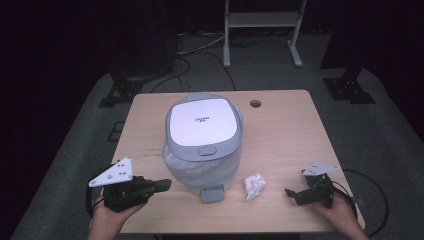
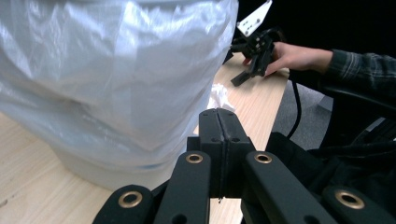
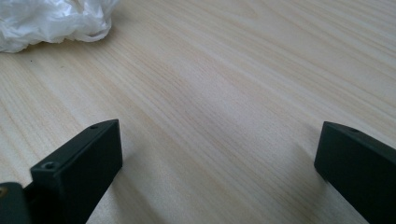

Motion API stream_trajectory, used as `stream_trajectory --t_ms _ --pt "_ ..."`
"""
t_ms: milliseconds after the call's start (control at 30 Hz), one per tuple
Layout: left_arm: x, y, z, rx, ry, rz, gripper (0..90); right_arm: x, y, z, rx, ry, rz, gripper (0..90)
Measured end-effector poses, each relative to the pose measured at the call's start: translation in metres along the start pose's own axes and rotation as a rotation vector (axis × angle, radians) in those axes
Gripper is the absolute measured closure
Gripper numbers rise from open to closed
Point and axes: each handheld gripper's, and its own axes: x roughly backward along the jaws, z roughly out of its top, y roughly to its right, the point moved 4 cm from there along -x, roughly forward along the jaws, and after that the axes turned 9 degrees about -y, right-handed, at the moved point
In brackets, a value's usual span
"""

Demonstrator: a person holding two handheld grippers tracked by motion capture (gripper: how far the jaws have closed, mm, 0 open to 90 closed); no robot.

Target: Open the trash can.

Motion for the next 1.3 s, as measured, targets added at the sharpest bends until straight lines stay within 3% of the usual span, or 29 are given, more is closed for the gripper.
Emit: stream_trajectory --t_ms 600,1300 --pt "0.008 0.006 0.037 -0.038 0.051 -0.011 90.0 0.000 0.000 0.000 0.000 0.000 0.000 0.0" --pt "0.000 0.012 0.075 -0.067 0.086 -0.029 90.0 0.000 0.000 0.000 0.000 0.000 0.000 0.0"
